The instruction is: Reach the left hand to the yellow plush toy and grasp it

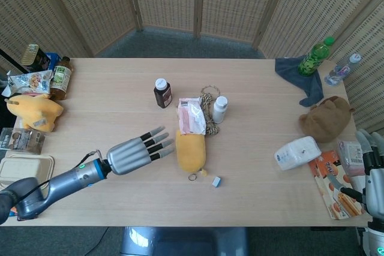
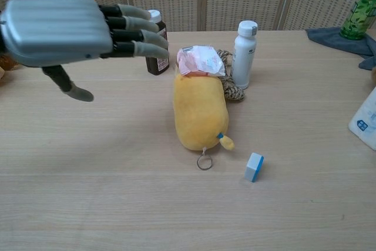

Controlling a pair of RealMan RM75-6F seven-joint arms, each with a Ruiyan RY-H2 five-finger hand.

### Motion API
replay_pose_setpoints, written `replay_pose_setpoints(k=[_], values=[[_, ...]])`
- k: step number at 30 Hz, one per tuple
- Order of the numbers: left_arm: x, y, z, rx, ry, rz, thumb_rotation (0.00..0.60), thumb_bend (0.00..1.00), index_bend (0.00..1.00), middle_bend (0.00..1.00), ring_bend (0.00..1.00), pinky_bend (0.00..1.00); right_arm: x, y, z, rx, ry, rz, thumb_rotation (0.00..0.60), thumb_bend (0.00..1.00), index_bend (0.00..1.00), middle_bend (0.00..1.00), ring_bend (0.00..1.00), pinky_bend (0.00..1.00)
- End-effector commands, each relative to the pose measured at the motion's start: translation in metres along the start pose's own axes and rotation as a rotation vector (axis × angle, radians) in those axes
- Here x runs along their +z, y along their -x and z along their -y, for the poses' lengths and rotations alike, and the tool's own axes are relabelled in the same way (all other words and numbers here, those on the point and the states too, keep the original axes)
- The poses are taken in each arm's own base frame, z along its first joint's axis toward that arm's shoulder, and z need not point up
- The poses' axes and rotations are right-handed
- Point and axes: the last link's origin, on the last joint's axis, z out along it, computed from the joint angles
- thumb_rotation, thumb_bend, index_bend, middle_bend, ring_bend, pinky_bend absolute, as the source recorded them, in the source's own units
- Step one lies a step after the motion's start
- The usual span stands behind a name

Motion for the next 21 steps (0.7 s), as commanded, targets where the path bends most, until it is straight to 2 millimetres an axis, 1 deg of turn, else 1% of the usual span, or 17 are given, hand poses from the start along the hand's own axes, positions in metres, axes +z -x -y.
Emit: replay_pose_setpoints(k=[1, 6, 9, 15, 19, 21], values=[[0.036, 0.008, -0.011, 0.064, 0.056, 0.02, 0.6, 0.0, 0.0, 0.0, 0.0, 0.0, 0.001, -0.002, 0.0, 0.01, 0.002, -0.004, 0.6, 0.0, 0.0, 0.0, 0.0, 0.0], [0.071, 0.018, -0.03, 0.084, 0.089, 0.033, 0.6, 0.0, 0.0, 0.0, 0.0, 0.0, 0.001, -0.005, -0.001, 0.026, 0.003, -0.003, 0.6, 0.0, 0.0, 0.0, 0.0, 0.0], [0.088, 0.025, -0.041, 0.092, 0.107, 0.043, 0.6, 0.0, 0.0, 0.0, 0.0, 0.0, 0.001, -0.007, -0.002, 0.037, 0.005, -0.007, 0.6, 0.0, 0.0, 0.0, 0.0, 0.0], [0.112, 0.039, -0.058, 0.089, 0.12, 0.067, 0.6, 0.0, 0.0, 0.0, 0.0, 0.0, 0.003, -0.011, -0.004, 0.054, 0.01, -0.014, 0.6, 0.0, 0.0, 0.0, 0.0, 0.0], [0.124, 0.048, -0.07, 0.09, 0.131, 0.09, 0.6, 0.0, 0.0, 0.0, 0.0, 0.0, 0.004, -0.015, -0.005, 0.061, 0.015, -0.027, 0.6, 0.0, 0.0, 0.0, 0.0, 0.0], [0.128, 0.051, -0.077, 0.098, 0.142, 0.092, 0.6, 0.0, 0.05, 0.0, 0.0, 0.01, 0.004, -0.017, -0.005, 0.066, 0.016, -0.035, 0.6, 0.0, 0.0, 0.0, 0.0, 0.0]])
